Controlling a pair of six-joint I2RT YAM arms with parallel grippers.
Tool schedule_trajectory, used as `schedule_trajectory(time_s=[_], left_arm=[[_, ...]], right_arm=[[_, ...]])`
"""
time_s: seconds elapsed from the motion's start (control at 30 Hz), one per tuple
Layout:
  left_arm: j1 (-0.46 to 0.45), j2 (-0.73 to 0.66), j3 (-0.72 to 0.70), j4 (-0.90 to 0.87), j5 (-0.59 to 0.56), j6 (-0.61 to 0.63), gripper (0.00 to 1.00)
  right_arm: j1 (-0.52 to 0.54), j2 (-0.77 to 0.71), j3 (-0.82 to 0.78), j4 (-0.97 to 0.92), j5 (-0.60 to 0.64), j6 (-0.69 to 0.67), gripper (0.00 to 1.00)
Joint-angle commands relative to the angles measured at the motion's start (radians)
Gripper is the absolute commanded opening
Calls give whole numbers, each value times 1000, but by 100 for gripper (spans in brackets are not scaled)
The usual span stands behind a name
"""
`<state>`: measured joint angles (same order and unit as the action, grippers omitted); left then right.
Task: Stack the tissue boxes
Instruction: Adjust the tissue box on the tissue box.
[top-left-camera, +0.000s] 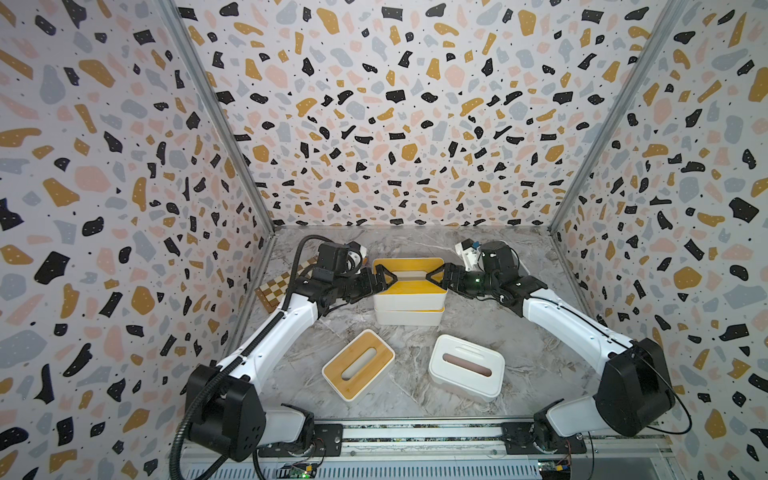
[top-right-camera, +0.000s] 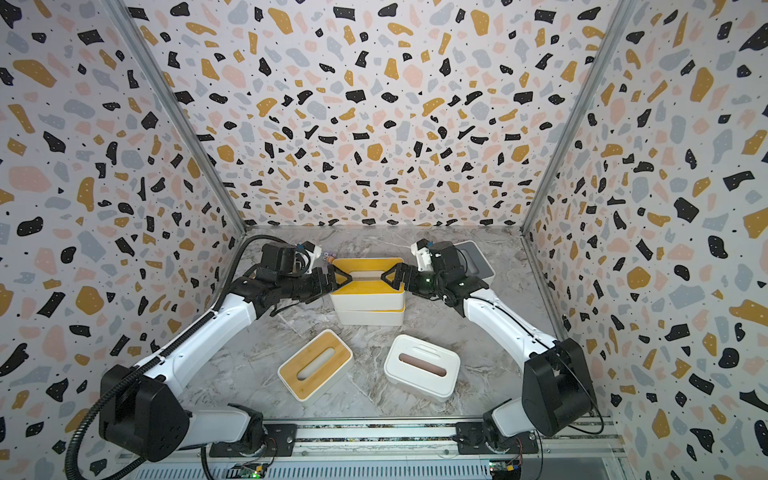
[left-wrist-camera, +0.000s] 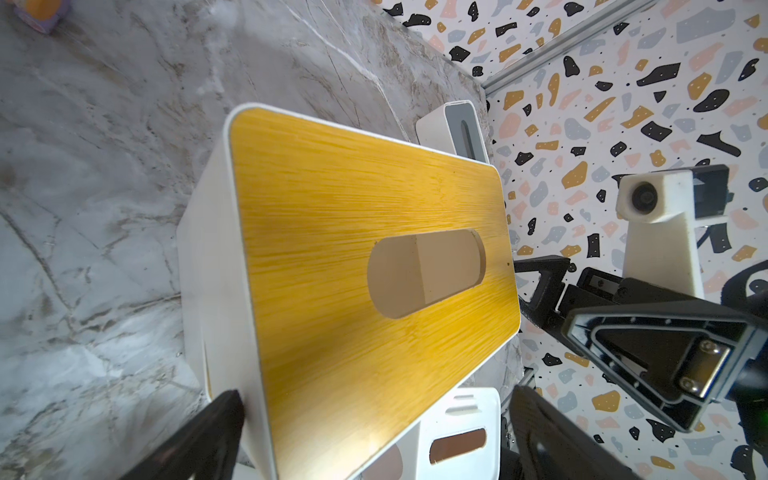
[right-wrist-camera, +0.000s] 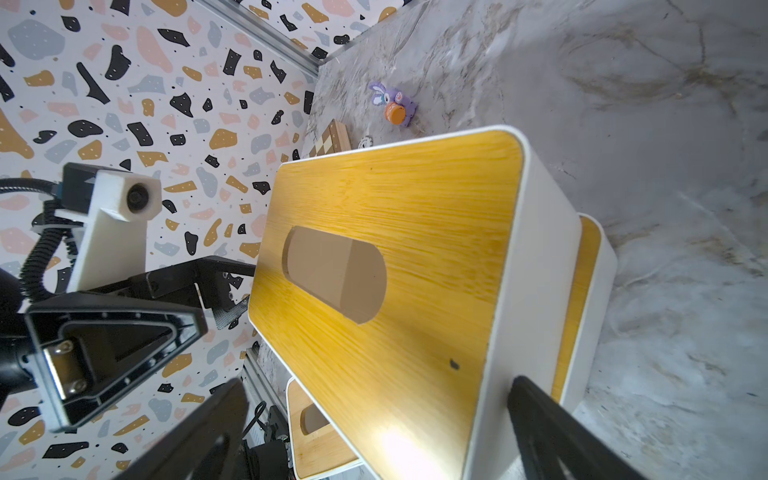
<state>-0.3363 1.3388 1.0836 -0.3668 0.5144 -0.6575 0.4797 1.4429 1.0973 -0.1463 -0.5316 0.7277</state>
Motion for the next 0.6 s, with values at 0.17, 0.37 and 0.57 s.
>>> schedule_trajectory(time_s=[0.17, 0.37, 0.57], left_arm=[[-47, 19, 26, 45, 20, -45, 100], [-53, 3, 27, -5, -71, -19, 100], [-52, 37, 65, -11, -87, -8, 100]], right_arm=[[18, -69, -9, -7, -15, 28, 99], [39, -84, -34, 9, -21, 59, 99], [74, -87, -43, 14, 16, 77, 99]])
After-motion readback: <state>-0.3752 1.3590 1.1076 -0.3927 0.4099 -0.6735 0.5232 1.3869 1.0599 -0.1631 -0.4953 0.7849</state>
